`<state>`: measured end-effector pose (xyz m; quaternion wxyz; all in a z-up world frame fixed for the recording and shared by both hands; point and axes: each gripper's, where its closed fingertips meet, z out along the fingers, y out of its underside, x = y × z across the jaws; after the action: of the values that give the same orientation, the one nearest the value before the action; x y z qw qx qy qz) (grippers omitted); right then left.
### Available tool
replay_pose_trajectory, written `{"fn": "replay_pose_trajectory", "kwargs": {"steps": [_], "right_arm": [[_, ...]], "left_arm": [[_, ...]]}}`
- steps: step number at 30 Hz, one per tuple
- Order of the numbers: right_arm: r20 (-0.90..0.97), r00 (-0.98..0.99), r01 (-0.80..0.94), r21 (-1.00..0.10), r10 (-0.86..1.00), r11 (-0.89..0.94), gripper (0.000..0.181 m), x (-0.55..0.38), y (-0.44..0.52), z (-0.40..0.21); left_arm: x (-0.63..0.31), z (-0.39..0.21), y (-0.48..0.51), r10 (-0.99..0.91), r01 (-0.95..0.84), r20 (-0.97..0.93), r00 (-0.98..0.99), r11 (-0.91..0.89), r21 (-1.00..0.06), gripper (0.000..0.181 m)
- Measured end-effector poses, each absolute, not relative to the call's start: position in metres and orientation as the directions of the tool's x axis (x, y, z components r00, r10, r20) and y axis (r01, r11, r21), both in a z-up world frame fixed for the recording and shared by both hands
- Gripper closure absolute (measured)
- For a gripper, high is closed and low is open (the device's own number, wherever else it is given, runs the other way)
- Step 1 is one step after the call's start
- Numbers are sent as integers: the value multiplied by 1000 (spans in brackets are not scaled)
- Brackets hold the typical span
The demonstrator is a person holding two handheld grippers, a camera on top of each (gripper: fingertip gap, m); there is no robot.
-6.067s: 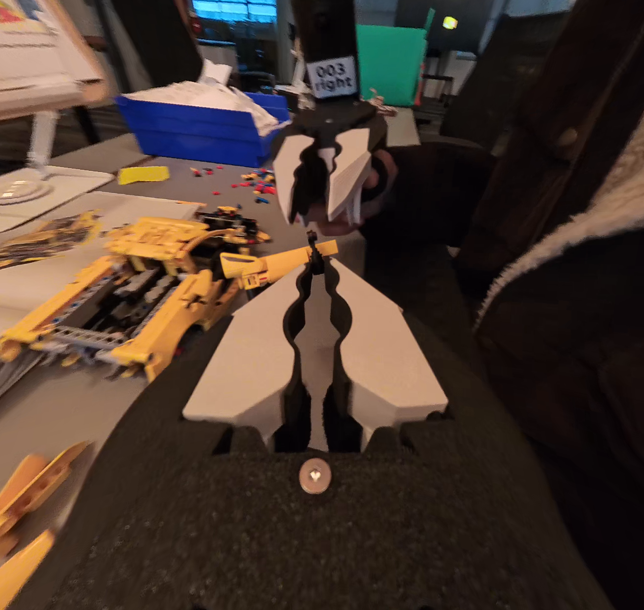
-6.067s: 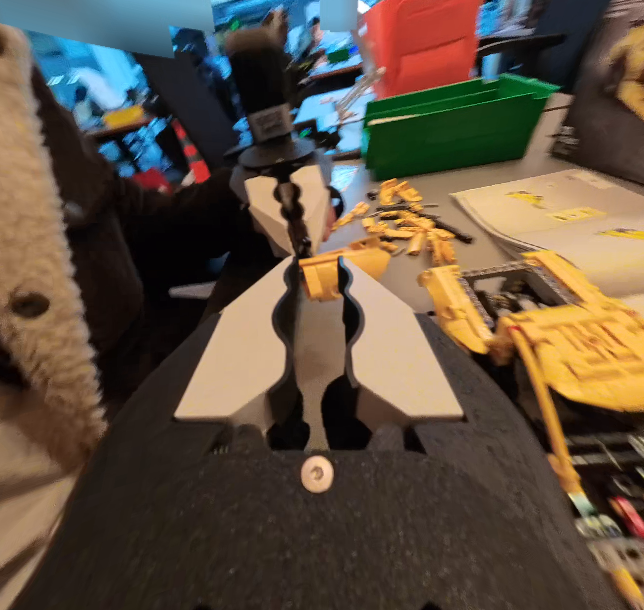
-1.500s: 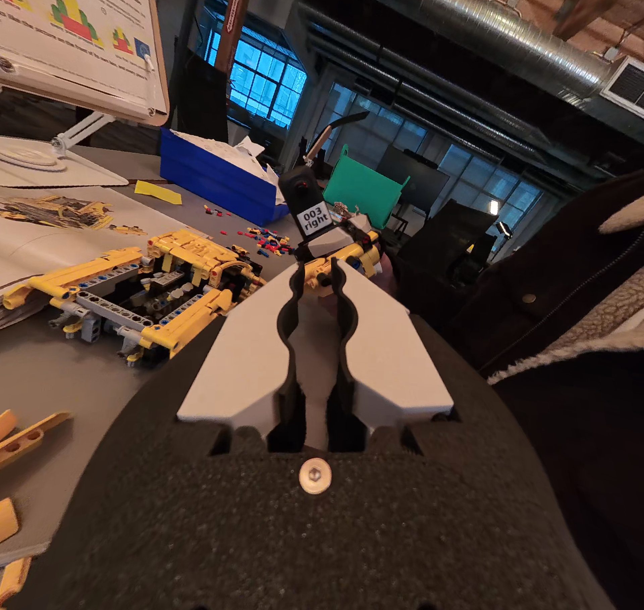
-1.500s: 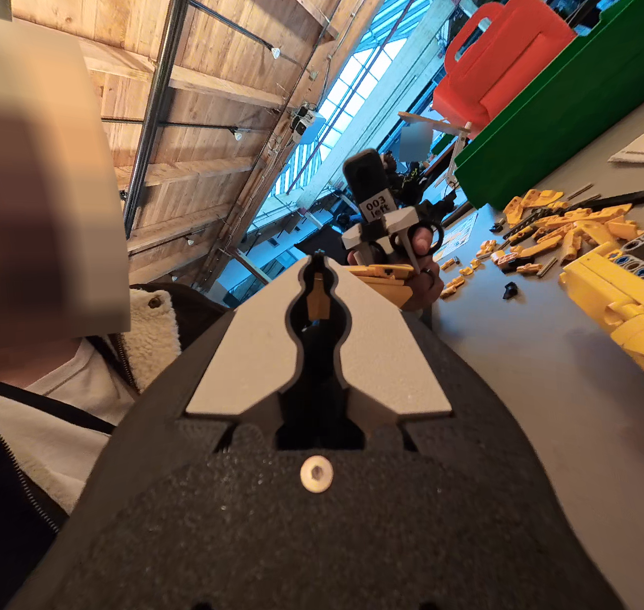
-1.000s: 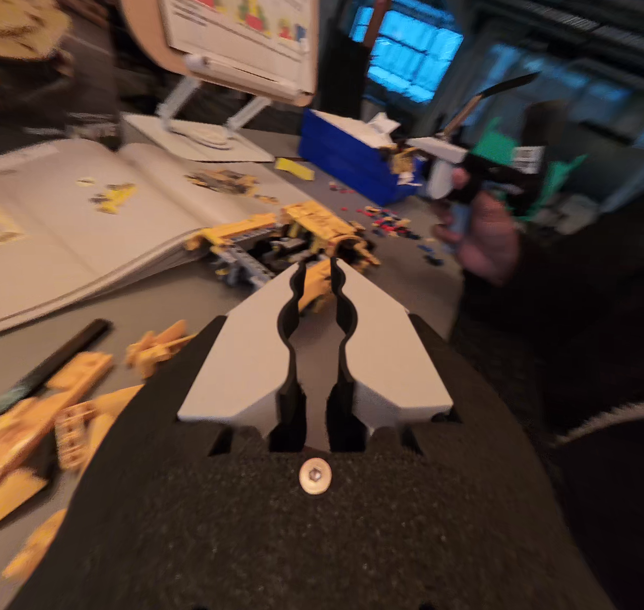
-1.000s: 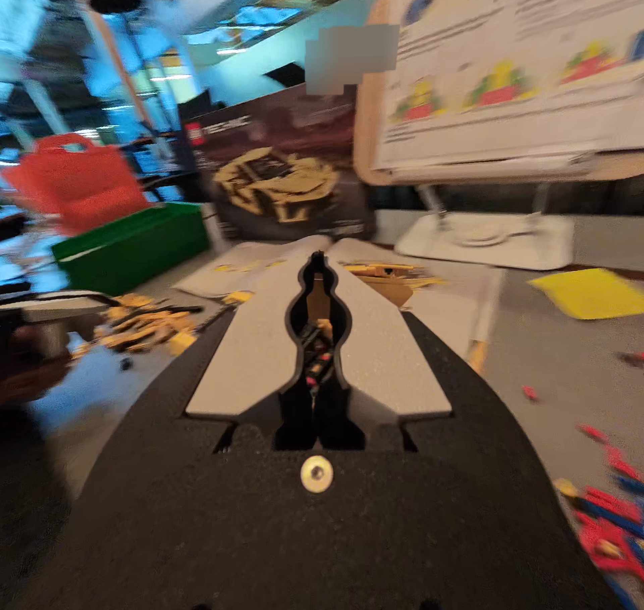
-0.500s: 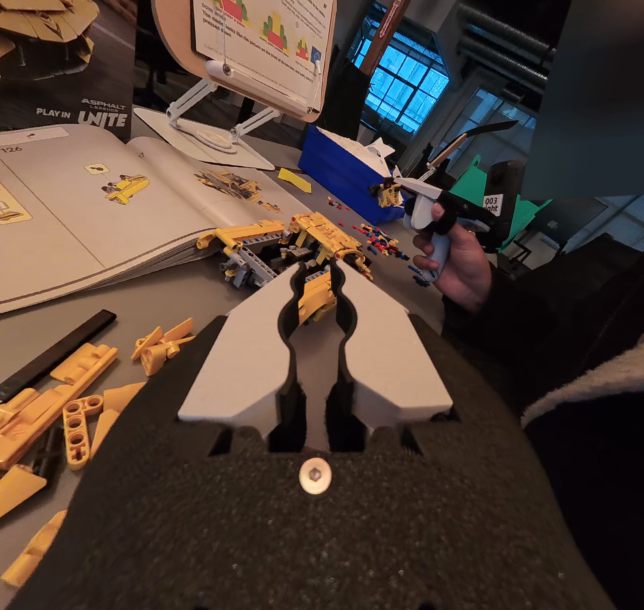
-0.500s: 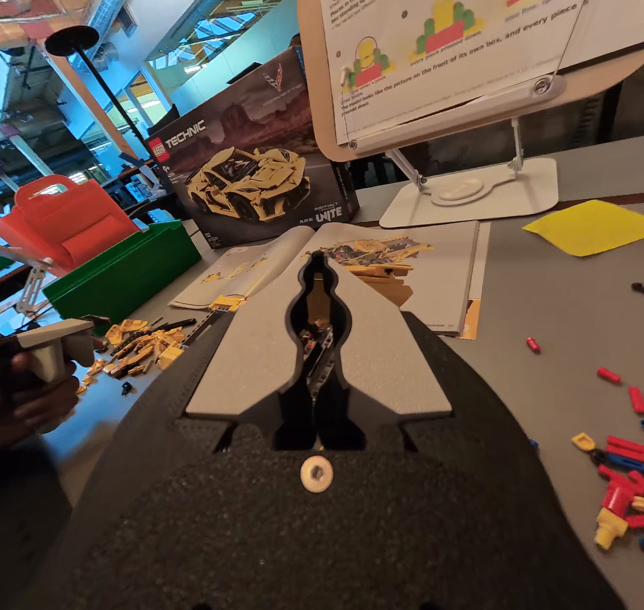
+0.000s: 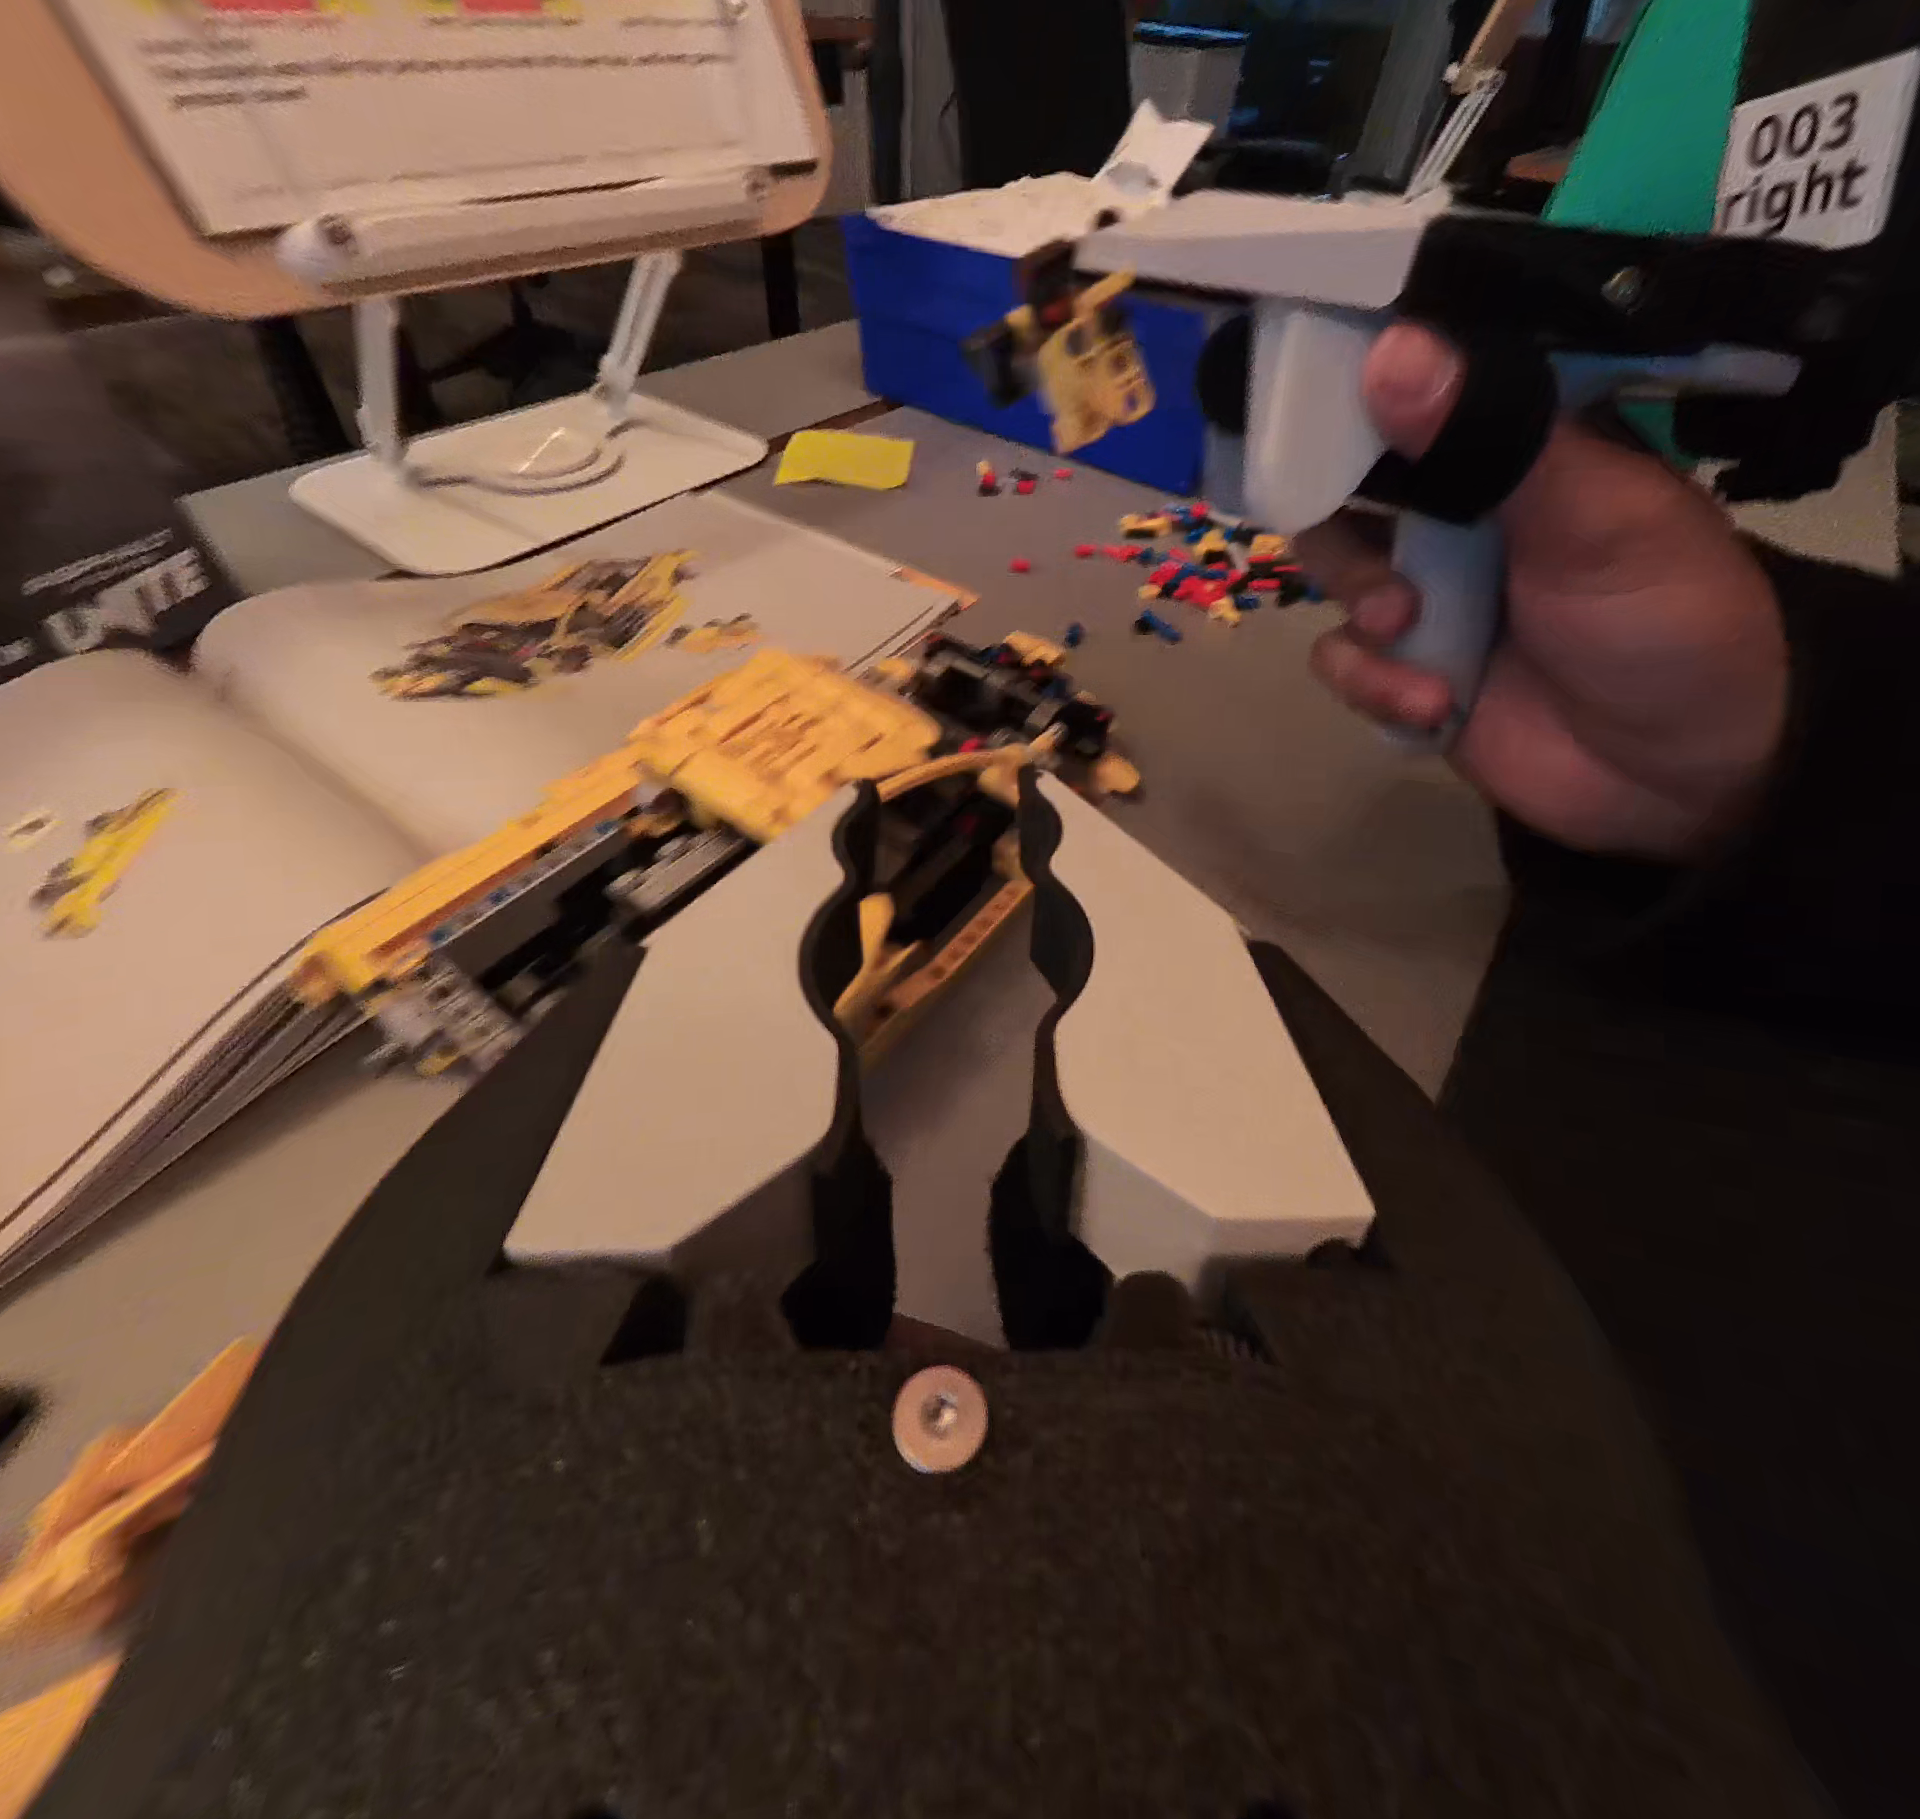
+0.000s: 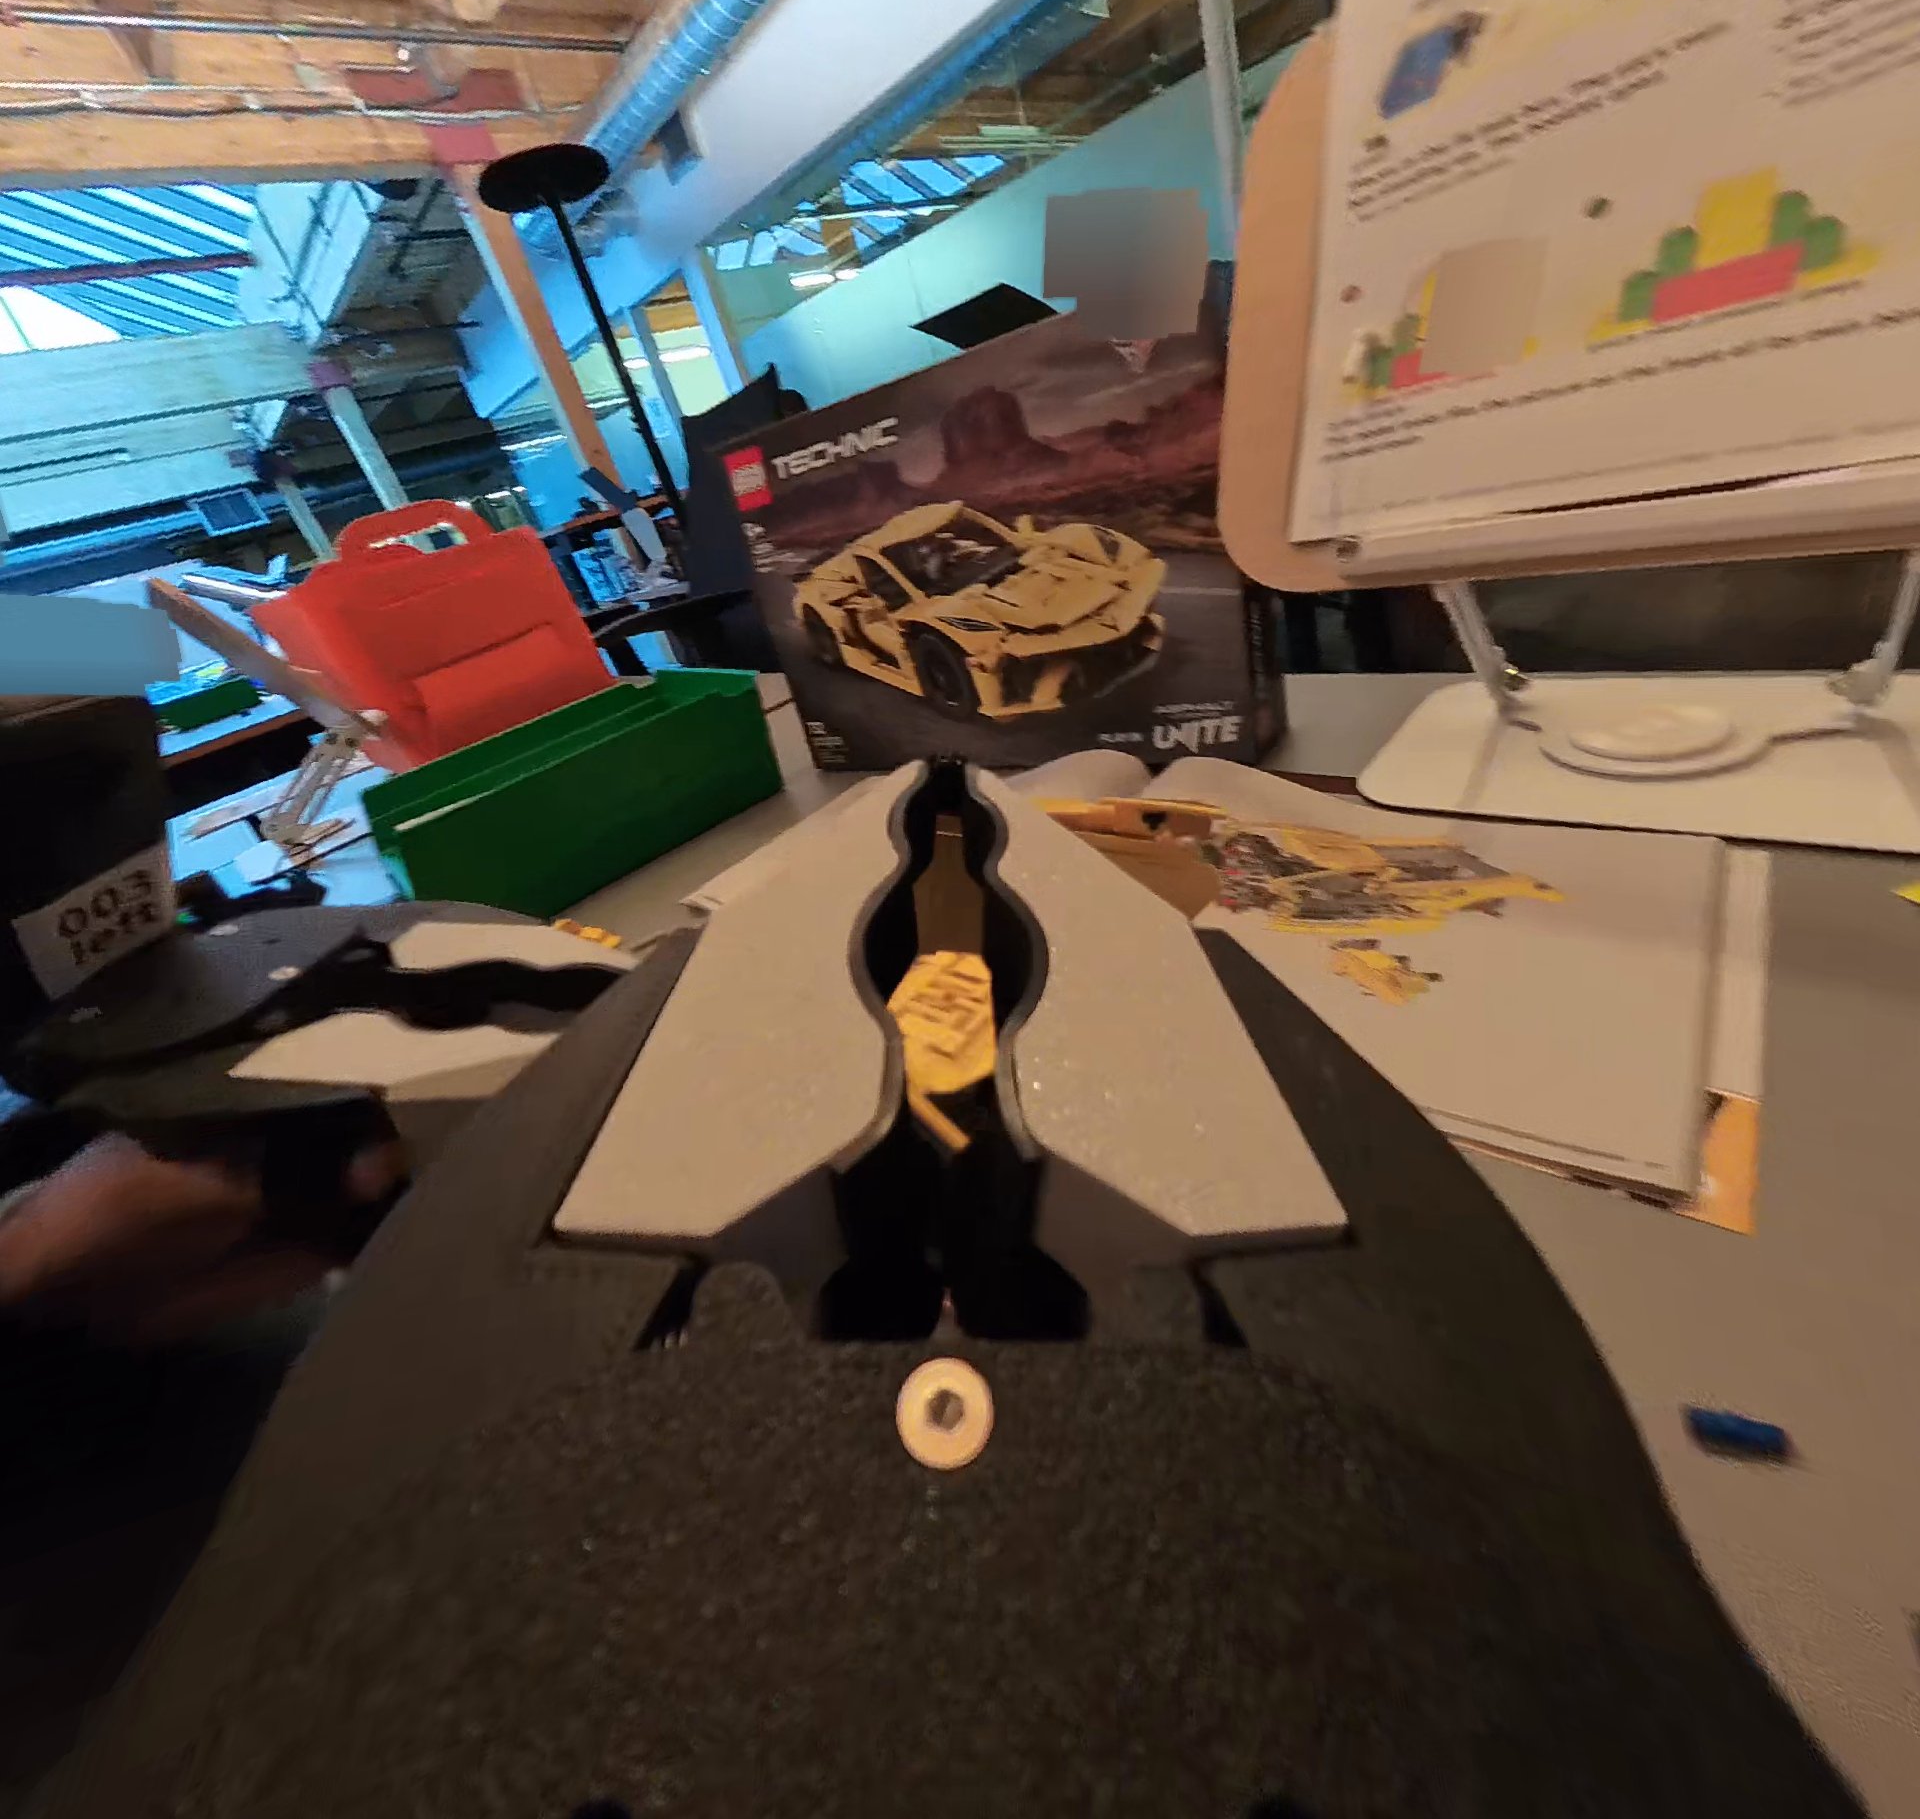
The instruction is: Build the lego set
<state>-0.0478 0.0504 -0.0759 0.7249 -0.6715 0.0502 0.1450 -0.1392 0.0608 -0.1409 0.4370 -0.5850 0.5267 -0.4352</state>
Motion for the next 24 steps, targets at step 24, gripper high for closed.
{"fn": "replay_pose_trajectory", "kwargs": {"steps": [24], "right_arm": [[-165,951,-167,-986,262,-13,178,-112,51,-88]], "left_arm": [[-115,-107,28,-967,-35,251,-51,-249,-968,153]]}}
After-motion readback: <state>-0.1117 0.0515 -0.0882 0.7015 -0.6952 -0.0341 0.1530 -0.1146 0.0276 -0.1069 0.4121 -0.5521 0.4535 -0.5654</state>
